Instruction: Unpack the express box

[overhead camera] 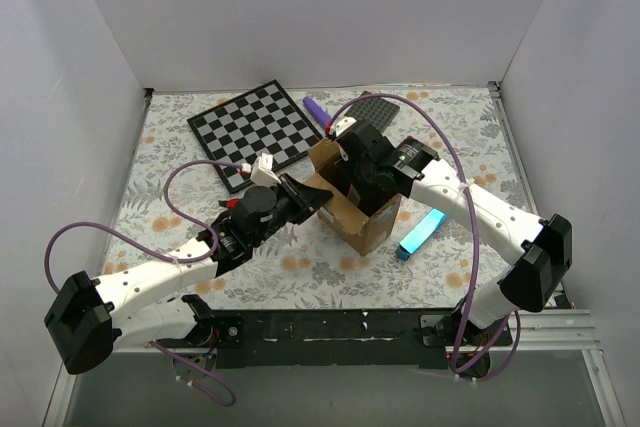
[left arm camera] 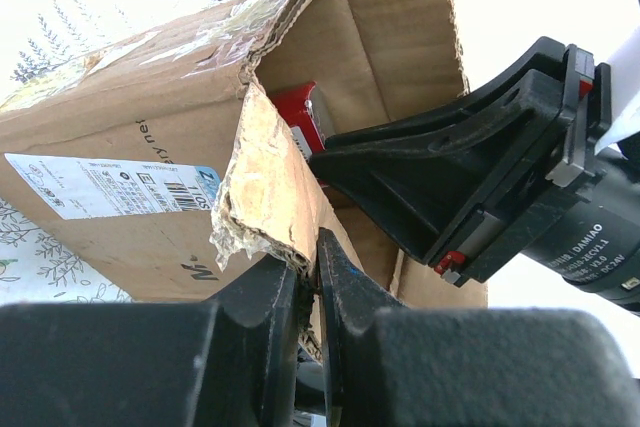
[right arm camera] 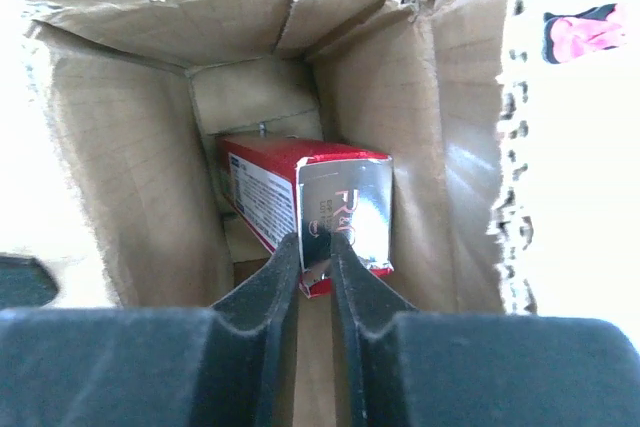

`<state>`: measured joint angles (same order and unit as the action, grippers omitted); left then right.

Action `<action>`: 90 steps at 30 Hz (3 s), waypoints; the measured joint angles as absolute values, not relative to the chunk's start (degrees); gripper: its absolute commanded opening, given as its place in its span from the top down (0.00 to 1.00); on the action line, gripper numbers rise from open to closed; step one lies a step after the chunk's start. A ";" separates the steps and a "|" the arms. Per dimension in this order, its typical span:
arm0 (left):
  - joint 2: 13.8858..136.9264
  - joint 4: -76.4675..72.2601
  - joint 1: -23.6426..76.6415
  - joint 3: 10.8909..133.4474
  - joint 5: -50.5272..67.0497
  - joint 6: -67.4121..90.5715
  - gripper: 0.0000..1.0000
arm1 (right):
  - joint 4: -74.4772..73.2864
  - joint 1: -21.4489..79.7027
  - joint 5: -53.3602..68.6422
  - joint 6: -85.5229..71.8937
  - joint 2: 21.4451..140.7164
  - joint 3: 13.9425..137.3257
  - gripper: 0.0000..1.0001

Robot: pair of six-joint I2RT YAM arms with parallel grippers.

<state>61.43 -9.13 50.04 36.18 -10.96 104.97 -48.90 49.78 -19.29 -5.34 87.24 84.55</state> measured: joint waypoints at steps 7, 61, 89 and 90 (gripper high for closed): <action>61.43 -9.15 50.04 36.18 -10.96 104.95 0.92 | -49.60 49.89 -17.47 -5.80 86.65 85.58 0.99; 57.36 -3.38 50.04 36.18 -11.94 103.72 0.91 | -38.61 47.09 -45.34 -11.25 55.72 64.34 0.62; 54.92 17.52 49.93 47.90 -23.20 96.01 0.02 | -30.37 45.39 -36.88 -15.57 50.30 65.65 0.32; 54.24 19.40 49.93 49.28 -24.69 95.53 0.02 | -29.50 45.39 -37.34 -15.73 48.99 64.69 0.32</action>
